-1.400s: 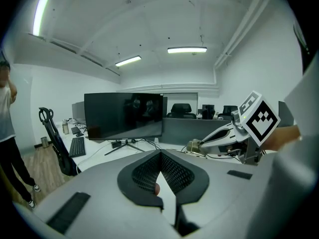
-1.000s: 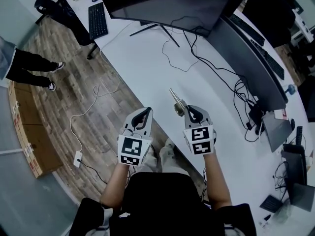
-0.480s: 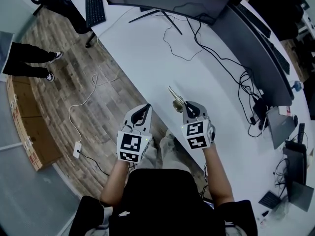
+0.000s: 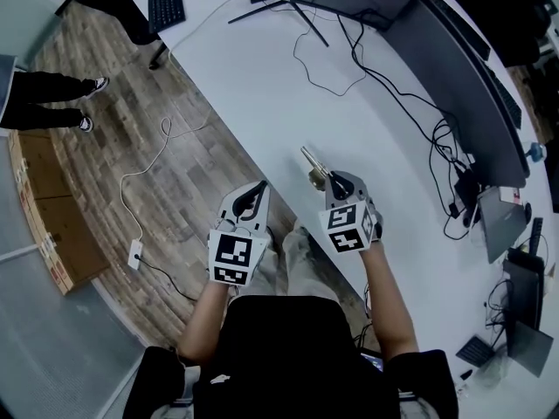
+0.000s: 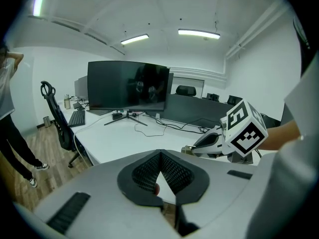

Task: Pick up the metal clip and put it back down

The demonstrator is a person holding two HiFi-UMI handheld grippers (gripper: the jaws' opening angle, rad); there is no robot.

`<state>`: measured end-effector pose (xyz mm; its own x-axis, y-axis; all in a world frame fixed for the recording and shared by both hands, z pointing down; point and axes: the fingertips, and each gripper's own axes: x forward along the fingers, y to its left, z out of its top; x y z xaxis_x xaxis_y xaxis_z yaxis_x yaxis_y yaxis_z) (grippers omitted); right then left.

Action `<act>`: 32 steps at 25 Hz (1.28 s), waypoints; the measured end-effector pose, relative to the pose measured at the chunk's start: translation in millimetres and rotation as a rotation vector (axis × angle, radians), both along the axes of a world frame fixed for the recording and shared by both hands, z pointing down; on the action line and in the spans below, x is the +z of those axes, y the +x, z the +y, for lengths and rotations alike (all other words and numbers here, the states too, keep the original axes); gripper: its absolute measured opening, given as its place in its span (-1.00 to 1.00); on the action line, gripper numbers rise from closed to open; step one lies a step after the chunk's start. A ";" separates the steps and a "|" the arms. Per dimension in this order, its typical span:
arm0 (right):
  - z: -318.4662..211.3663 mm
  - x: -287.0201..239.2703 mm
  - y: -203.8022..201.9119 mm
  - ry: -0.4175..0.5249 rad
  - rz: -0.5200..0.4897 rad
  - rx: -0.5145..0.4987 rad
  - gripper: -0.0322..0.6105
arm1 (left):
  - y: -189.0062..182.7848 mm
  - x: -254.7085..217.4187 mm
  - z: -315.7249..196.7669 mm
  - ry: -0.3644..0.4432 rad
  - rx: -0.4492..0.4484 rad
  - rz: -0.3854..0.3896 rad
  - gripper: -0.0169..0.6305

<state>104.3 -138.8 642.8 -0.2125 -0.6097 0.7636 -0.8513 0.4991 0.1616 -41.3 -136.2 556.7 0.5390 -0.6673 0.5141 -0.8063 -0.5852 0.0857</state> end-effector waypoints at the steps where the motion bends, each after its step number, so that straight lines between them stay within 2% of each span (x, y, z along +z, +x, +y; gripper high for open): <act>1: -1.5 4.3 0.5 -0.001 0.014 -0.009 -0.81 | -0.1 1.9 -0.2 -0.004 -0.002 0.003 -0.92; 13: -14.5 35.4 8.5 0.021 0.129 -0.089 -0.81 | -2.9 21.2 0.3 -0.041 -0.016 0.002 -0.92; 32: -21.4 55.6 15.9 0.036 0.224 -0.103 -0.81 | -3.5 36.3 -0.2 -0.070 -0.013 -0.009 -0.92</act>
